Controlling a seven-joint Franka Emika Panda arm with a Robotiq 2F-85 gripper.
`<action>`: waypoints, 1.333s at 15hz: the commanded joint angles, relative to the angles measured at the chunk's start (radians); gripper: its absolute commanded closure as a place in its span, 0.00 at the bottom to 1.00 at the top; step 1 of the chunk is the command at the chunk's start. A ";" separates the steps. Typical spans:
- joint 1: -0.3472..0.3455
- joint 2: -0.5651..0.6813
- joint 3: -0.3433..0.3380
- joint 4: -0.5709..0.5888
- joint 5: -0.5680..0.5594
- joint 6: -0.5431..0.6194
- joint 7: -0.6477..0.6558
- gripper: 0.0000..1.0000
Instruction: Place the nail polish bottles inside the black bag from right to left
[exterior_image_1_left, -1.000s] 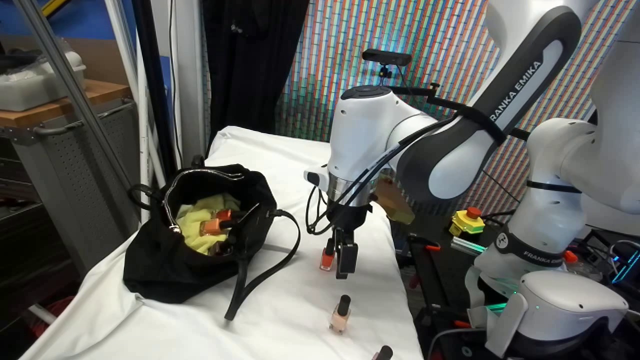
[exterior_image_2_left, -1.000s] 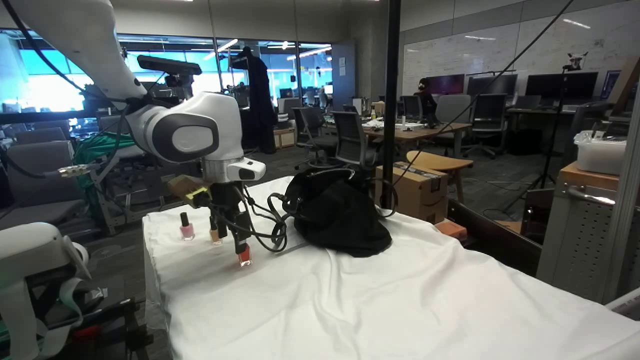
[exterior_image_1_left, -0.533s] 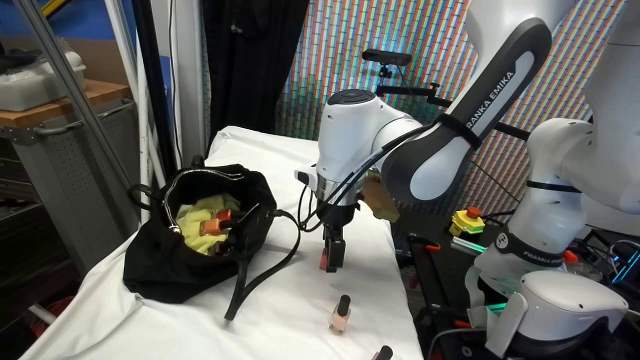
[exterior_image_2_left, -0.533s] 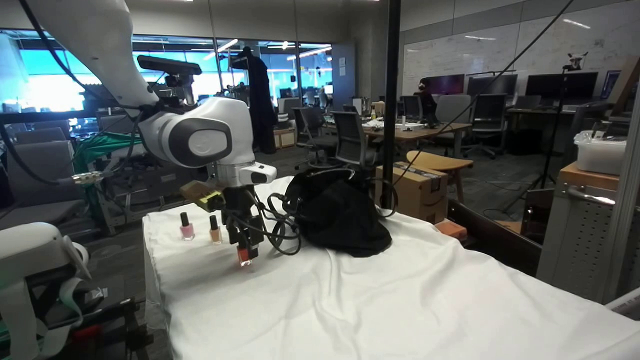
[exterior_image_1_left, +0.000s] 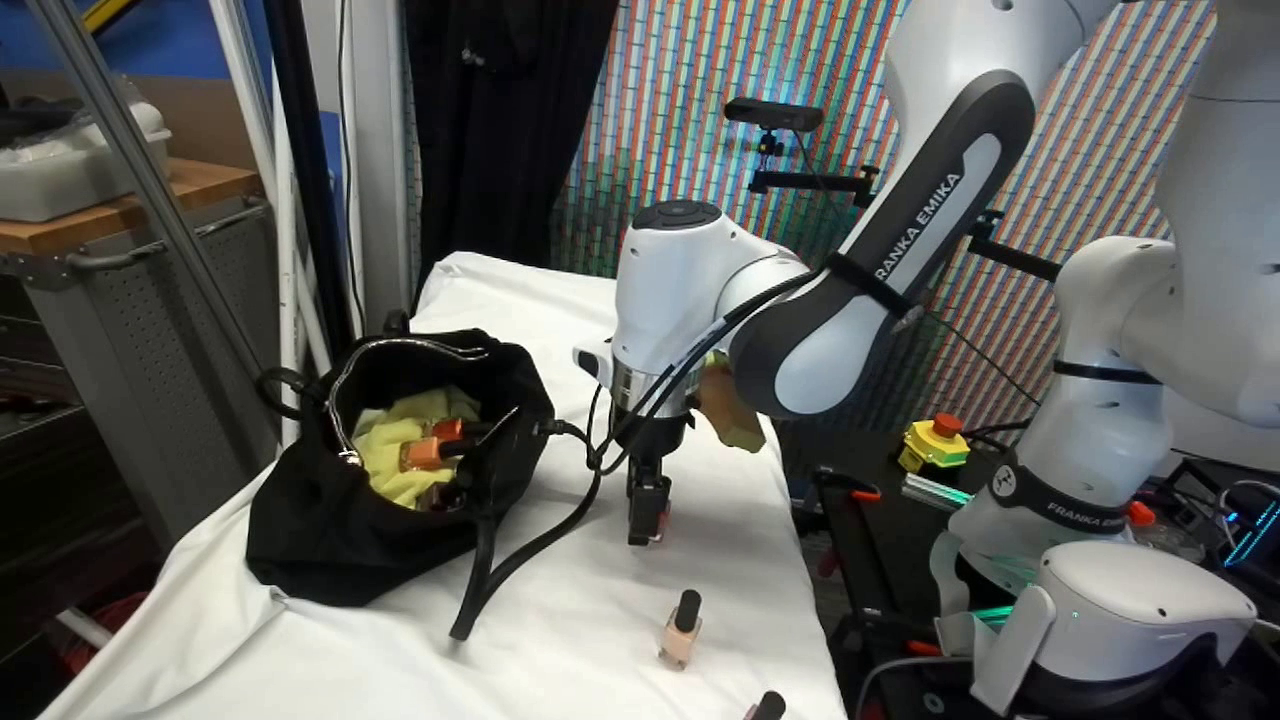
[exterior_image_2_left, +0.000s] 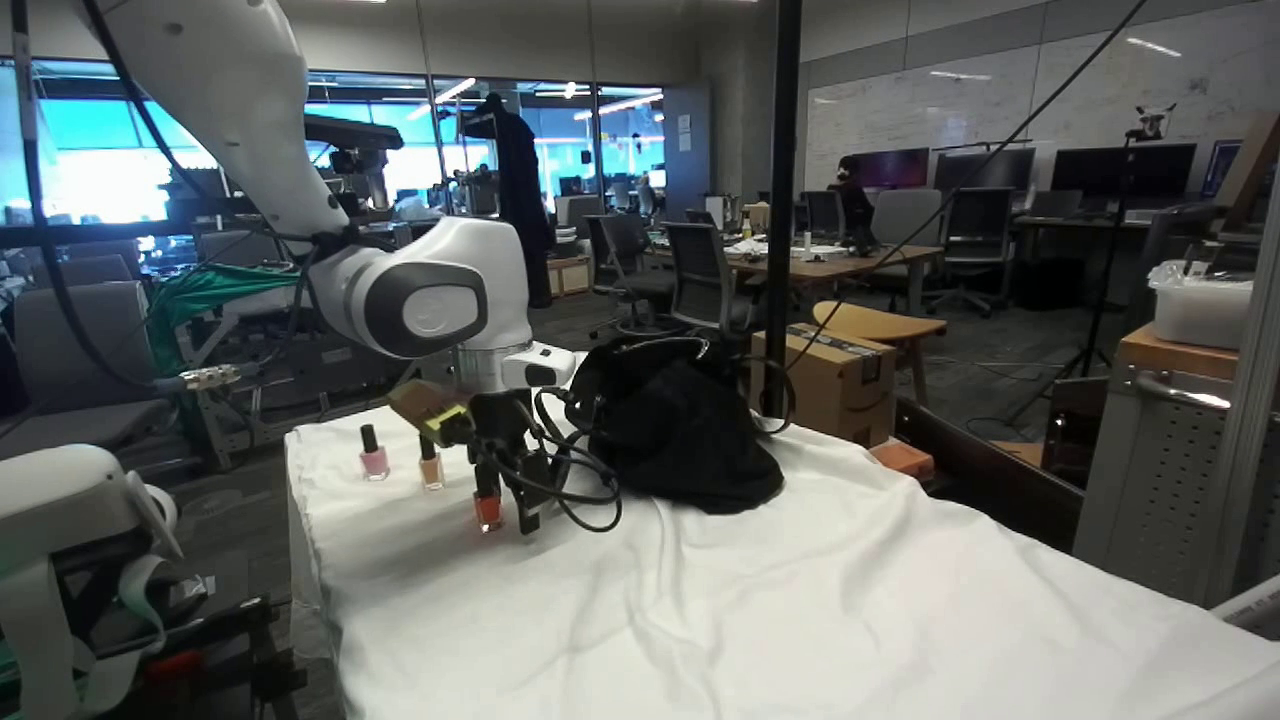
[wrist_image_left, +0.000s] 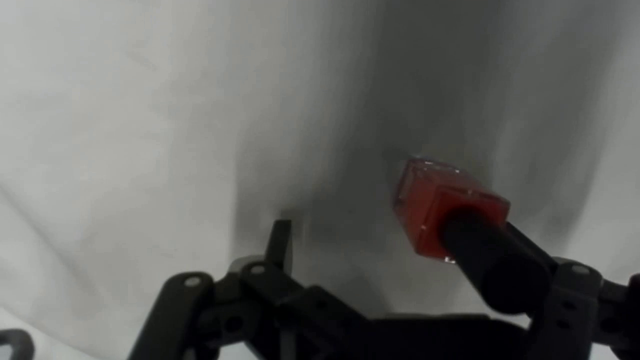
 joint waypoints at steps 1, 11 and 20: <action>-0.007 0.043 -0.010 0.036 -0.011 0.020 0.011 0.00; 0.016 0.001 -0.026 0.017 -0.040 0.021 0.051 0.00; 0.043 -0.087 -0.019 -0.054 -0.097 0.020 0.155 0.00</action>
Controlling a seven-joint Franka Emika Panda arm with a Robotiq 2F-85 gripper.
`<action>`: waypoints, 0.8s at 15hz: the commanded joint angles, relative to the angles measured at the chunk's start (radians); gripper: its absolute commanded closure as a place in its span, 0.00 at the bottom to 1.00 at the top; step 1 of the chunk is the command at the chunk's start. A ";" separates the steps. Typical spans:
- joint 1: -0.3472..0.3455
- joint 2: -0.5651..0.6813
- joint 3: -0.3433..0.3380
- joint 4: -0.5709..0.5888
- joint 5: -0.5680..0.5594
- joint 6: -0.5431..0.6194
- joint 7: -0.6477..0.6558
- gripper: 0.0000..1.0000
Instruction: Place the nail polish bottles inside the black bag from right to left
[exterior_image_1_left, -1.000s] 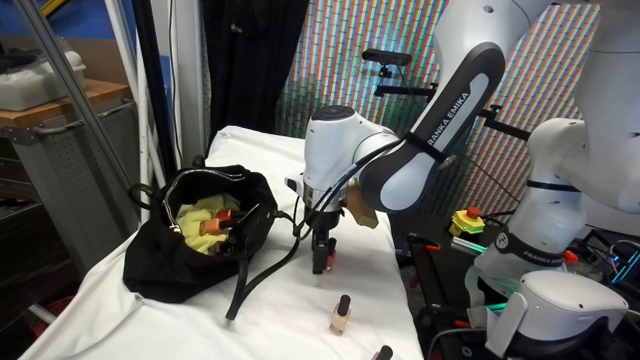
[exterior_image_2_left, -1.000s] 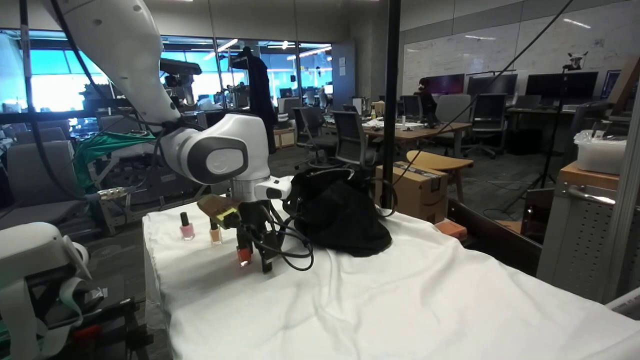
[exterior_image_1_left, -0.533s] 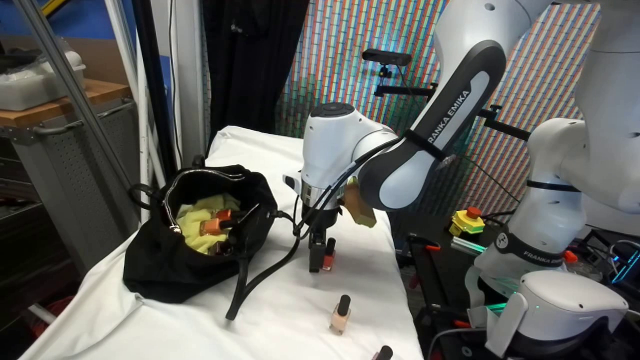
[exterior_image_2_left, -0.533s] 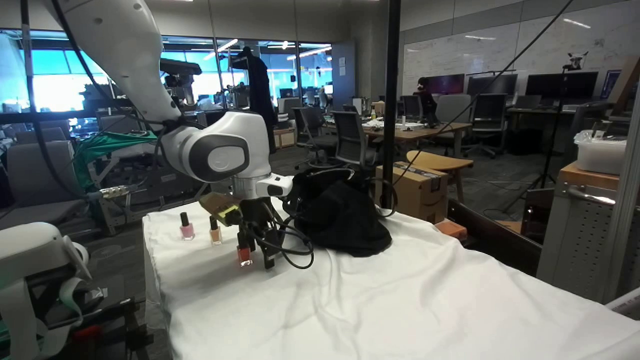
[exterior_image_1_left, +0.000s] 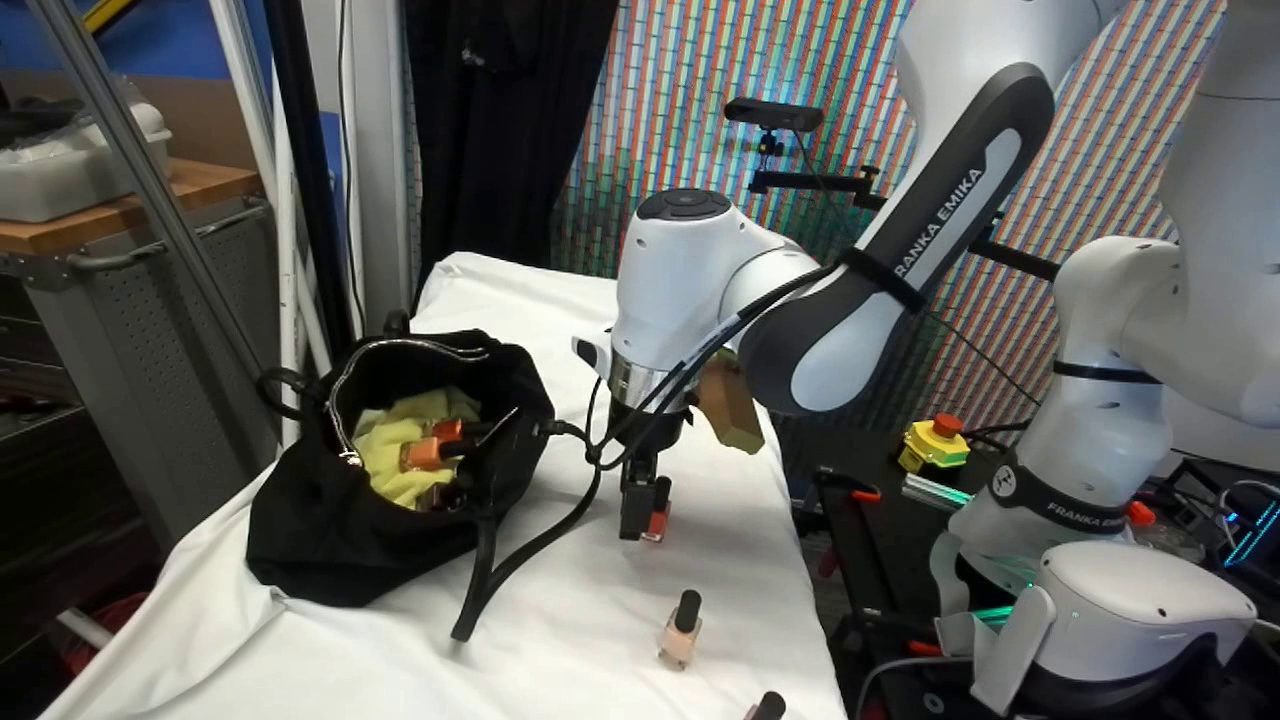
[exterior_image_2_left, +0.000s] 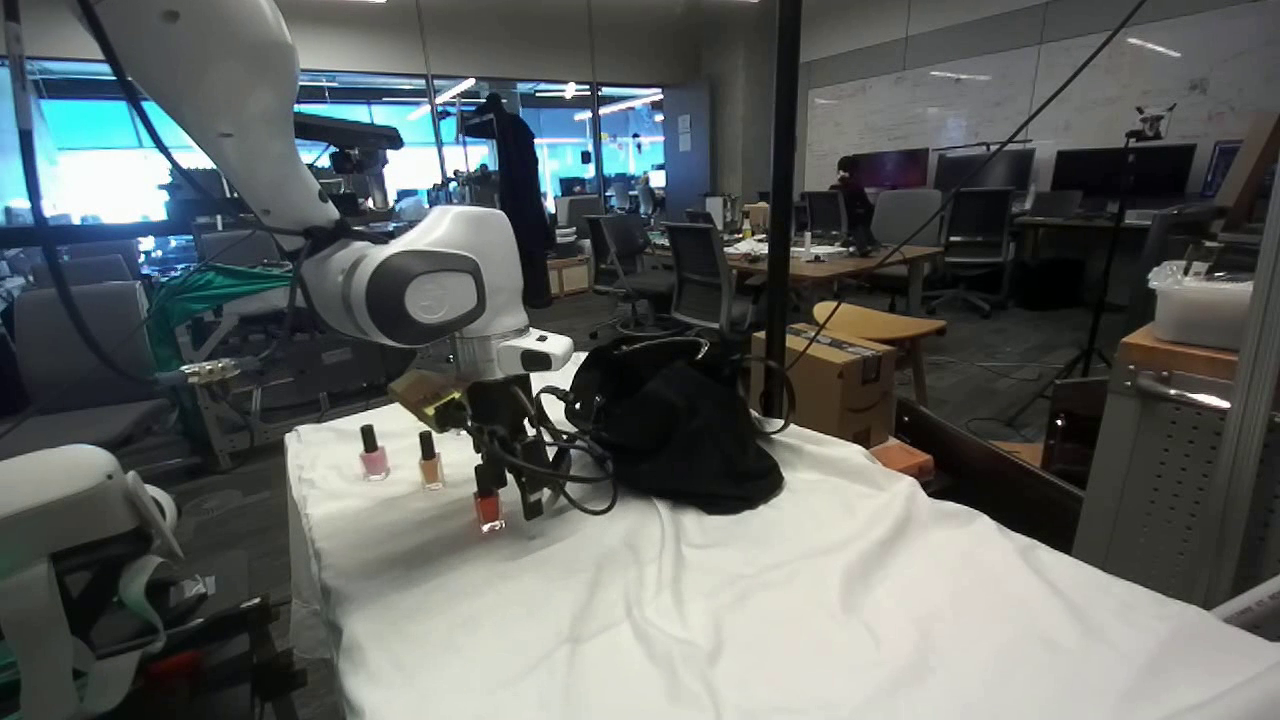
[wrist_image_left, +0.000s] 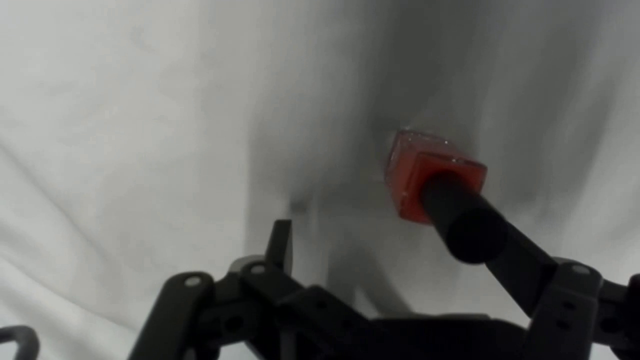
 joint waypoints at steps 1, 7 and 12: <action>0.023 -0.065 -0.009 -0.062 -0.034 0.017 0.054 0.00; 0.018 -0.070 0.001 -0.104 -0.026 0.059 0.054 0.00; 0.009 -0.035 0.009 -0.106 -0.001 0.116 0.021 0.00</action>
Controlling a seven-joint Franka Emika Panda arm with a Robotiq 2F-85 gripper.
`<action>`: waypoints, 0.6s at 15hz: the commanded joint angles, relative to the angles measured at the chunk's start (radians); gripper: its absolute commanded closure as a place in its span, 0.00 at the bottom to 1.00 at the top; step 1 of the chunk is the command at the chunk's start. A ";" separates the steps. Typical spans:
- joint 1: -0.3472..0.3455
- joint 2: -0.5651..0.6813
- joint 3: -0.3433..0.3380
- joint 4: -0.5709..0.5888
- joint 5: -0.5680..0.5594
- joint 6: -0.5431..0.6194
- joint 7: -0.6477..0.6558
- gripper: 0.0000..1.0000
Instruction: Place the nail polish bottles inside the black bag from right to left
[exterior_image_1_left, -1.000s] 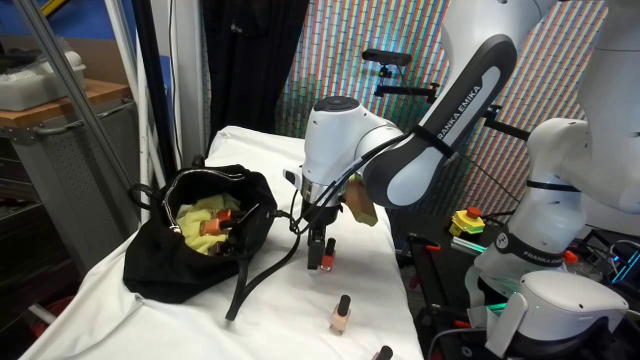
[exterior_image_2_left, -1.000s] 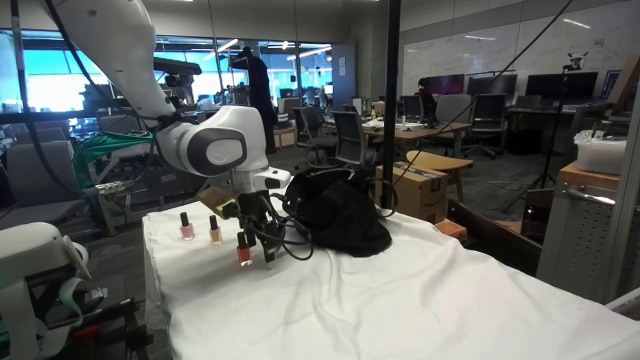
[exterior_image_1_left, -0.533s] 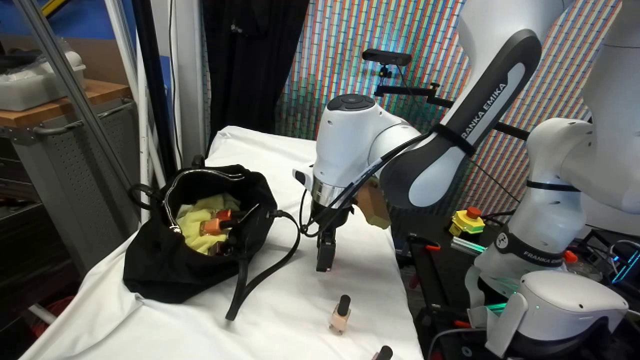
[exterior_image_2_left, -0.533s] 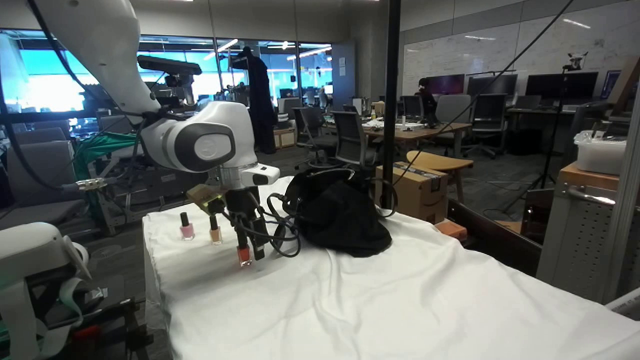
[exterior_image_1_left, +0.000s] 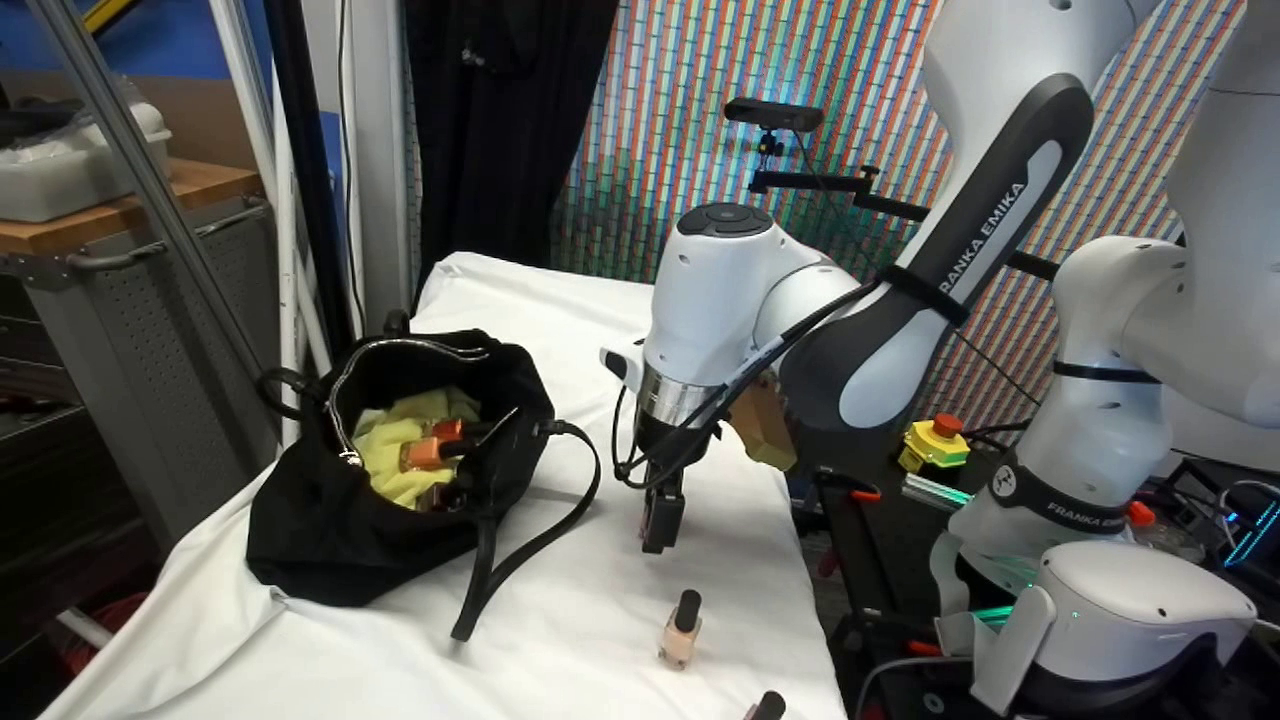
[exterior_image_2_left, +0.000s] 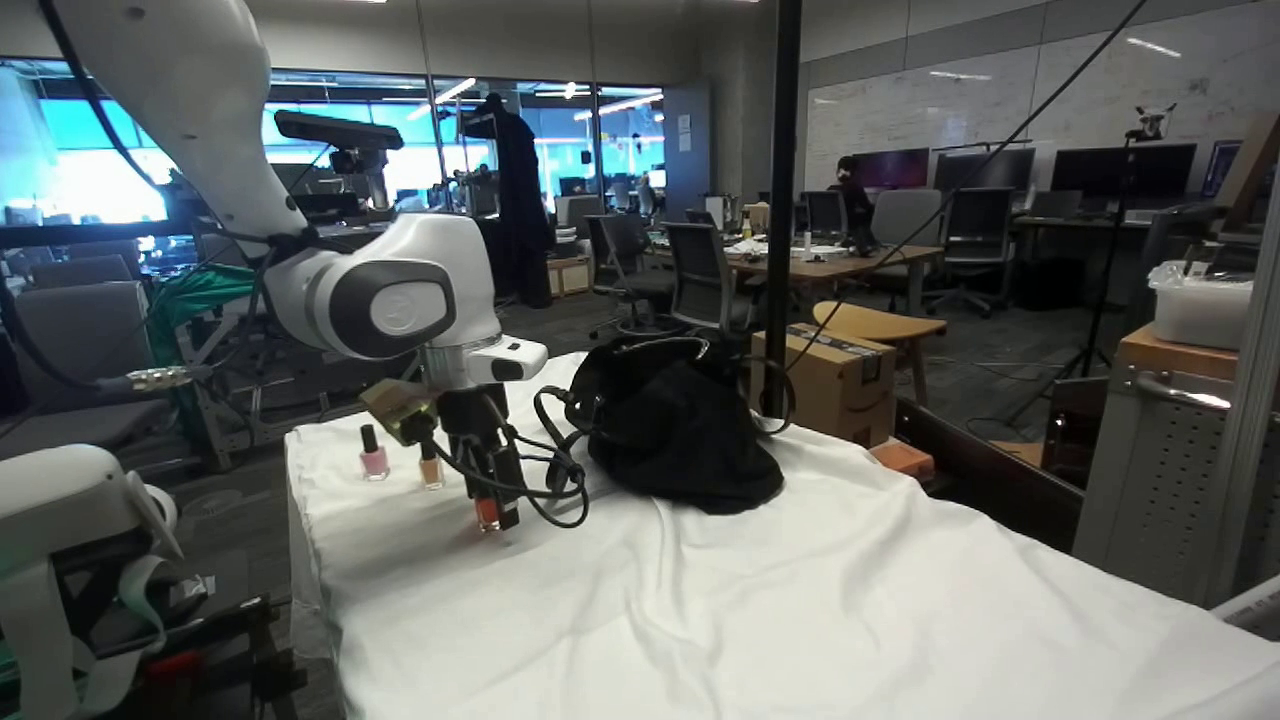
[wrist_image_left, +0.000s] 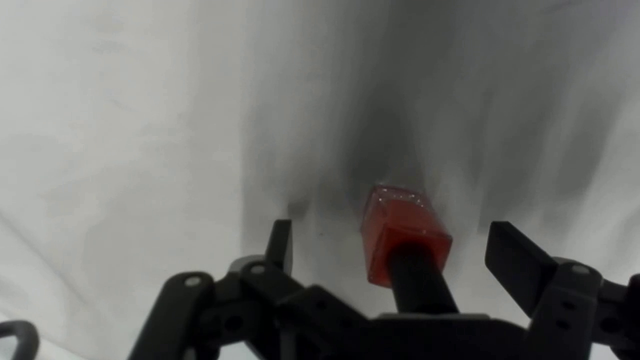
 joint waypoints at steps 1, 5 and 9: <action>-0.008 0.005 0.006 -0.011 0.011 0.046 -0.016 0.00; -0.008 0.007 0.003 -0.011 0.011 0.044 -0.014 0.00; -0.005 0.006 -0.003 -0.010 0.001 0.042 -0.003 0.31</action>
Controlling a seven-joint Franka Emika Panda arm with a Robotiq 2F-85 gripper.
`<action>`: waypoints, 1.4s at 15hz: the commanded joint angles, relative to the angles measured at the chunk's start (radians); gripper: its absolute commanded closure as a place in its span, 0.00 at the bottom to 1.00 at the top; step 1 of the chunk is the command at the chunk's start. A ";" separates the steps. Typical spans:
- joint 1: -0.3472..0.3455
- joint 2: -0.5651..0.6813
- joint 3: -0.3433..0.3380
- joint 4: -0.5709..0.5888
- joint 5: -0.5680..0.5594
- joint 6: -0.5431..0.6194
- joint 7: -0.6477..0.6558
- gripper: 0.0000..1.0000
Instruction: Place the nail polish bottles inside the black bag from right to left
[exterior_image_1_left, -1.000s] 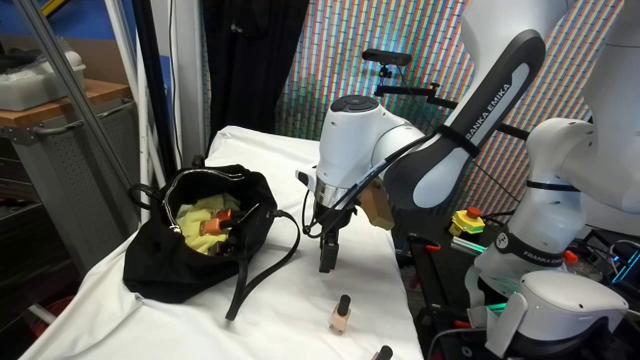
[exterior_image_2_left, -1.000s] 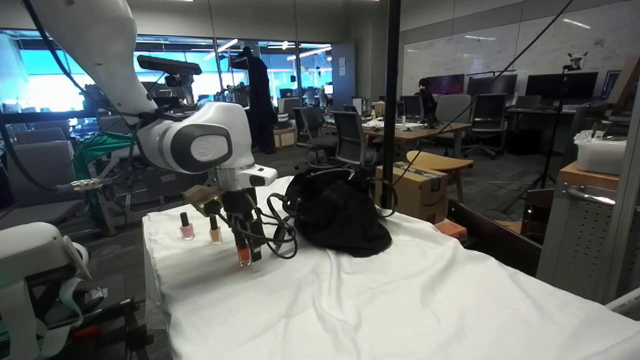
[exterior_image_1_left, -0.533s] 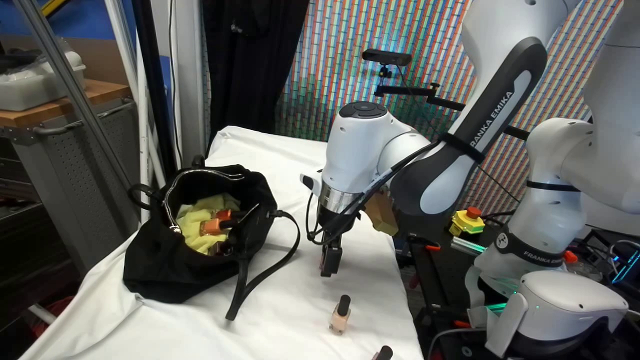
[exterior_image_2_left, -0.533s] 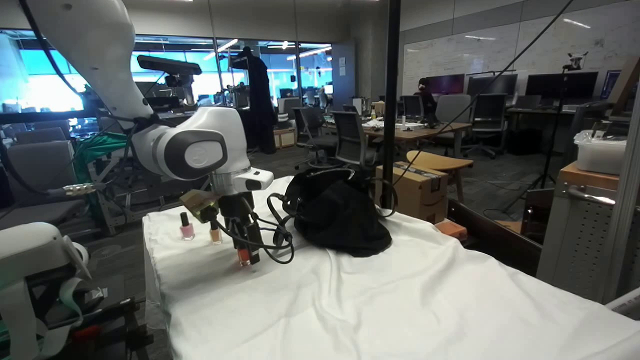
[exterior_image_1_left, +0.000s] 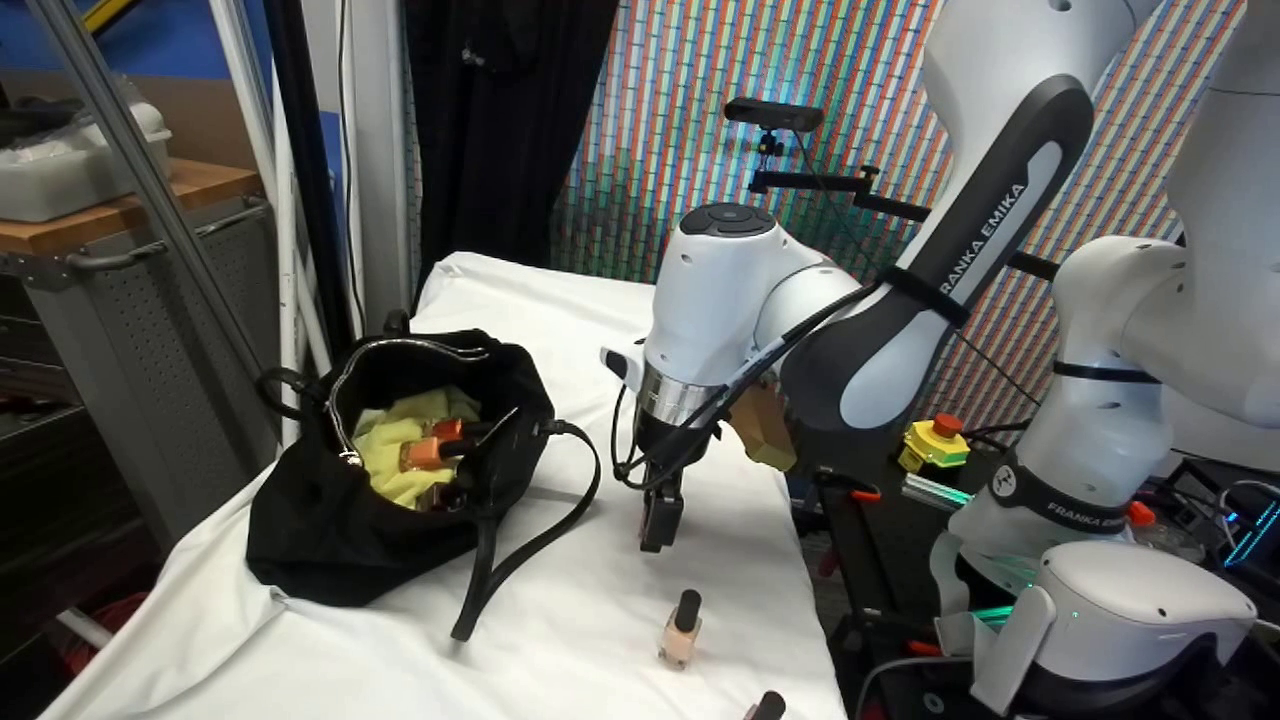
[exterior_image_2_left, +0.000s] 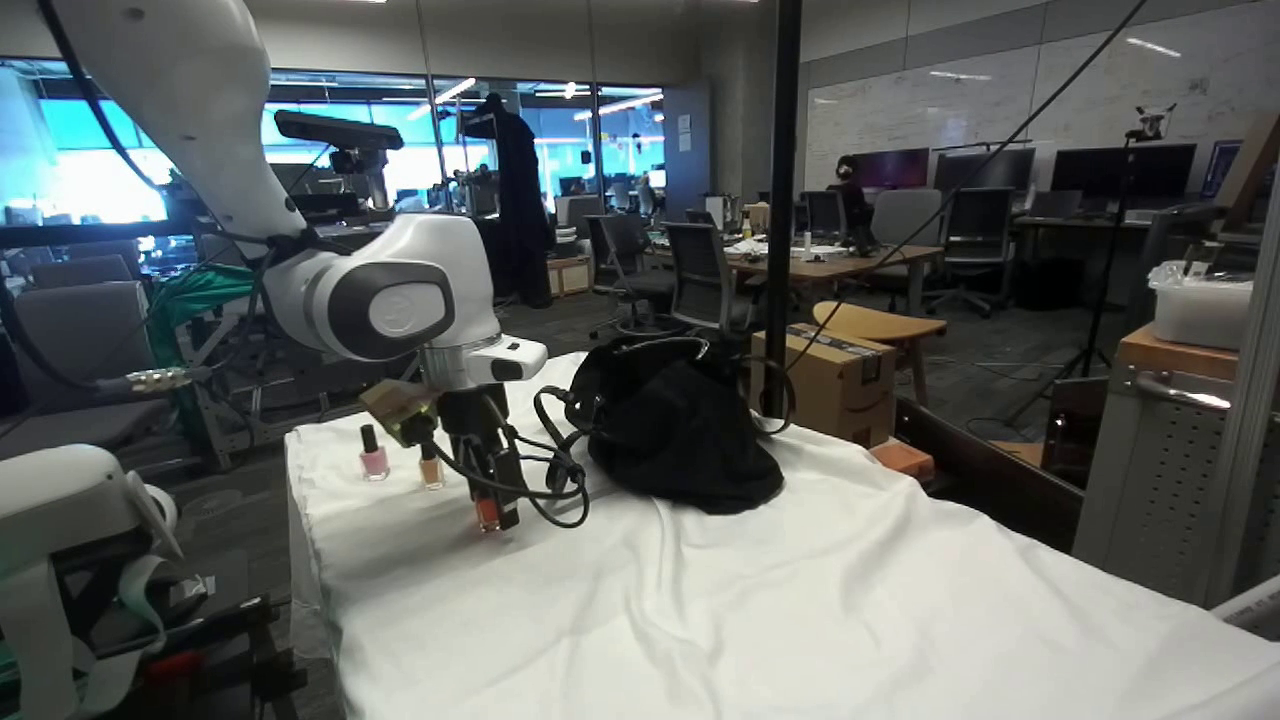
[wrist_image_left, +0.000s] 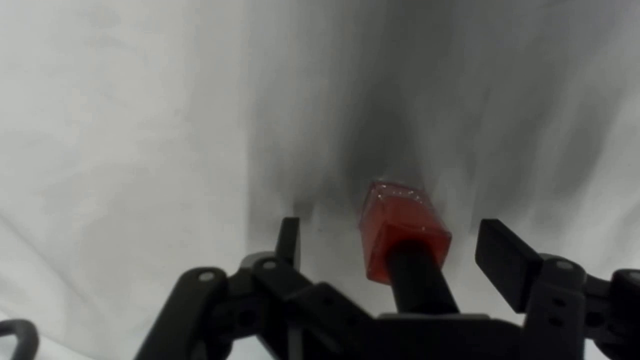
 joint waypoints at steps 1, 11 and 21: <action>-0.001 0.007 -0.009 -0.007 -0.007 0.031 0.009 0.40; 0.015 -0.011 -0.012 -0.004 -0.025 -0.020 0.032 0.85; 0.073 -0.168 0.076 0.029 -0.038 -0.264 0.129 0.85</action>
